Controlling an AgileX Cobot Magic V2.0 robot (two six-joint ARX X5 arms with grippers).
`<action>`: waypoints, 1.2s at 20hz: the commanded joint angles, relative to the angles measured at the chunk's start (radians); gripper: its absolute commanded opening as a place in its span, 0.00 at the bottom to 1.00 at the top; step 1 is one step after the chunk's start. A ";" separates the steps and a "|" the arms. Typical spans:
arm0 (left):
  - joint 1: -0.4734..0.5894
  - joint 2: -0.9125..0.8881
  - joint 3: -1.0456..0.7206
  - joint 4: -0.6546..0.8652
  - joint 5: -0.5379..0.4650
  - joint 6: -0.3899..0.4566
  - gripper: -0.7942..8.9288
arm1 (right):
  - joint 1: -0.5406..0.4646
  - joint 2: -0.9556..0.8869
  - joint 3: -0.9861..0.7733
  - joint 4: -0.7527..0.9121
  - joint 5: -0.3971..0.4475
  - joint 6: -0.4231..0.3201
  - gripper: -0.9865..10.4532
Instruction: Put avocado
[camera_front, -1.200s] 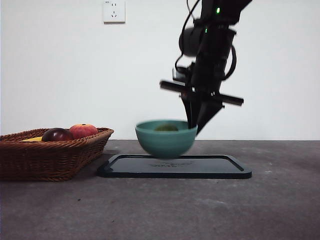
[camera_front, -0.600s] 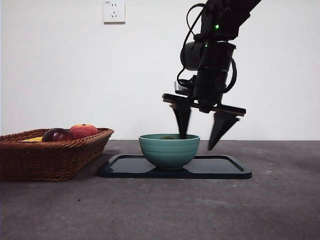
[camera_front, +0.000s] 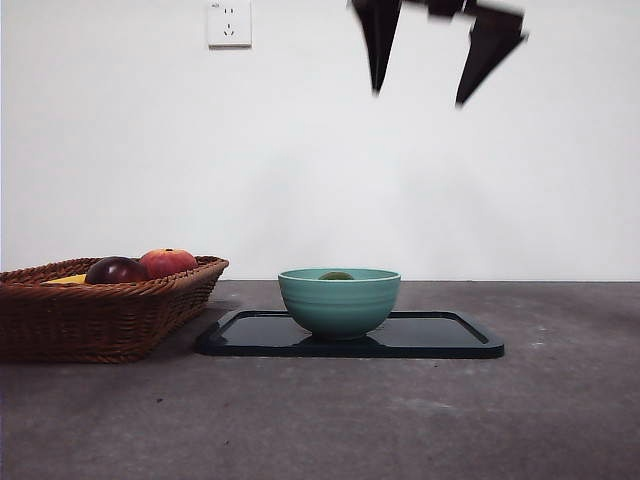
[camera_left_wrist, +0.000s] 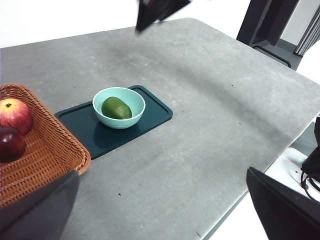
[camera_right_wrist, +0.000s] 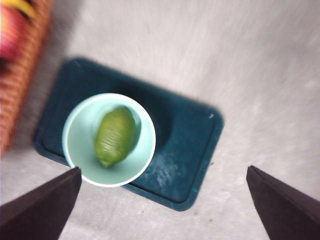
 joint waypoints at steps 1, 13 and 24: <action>-0.008 0.001 0.009 0.014 -0.006 0.009 0.65 | 0.019 -0.058 0.031 -0.073 0.019 -0.012 0.60; -0.008 0.001 0.009 0.015 -0.006 0.009 0.65 | 0.032 -0.778 -0.629 0.017 0.061 -0.024 0.60; -0.008 0.001 0.009 0.014 -0.006 0.008 0.65 | 0.054 -1.405 -1.200 0.210 -0.066 0.040 0.60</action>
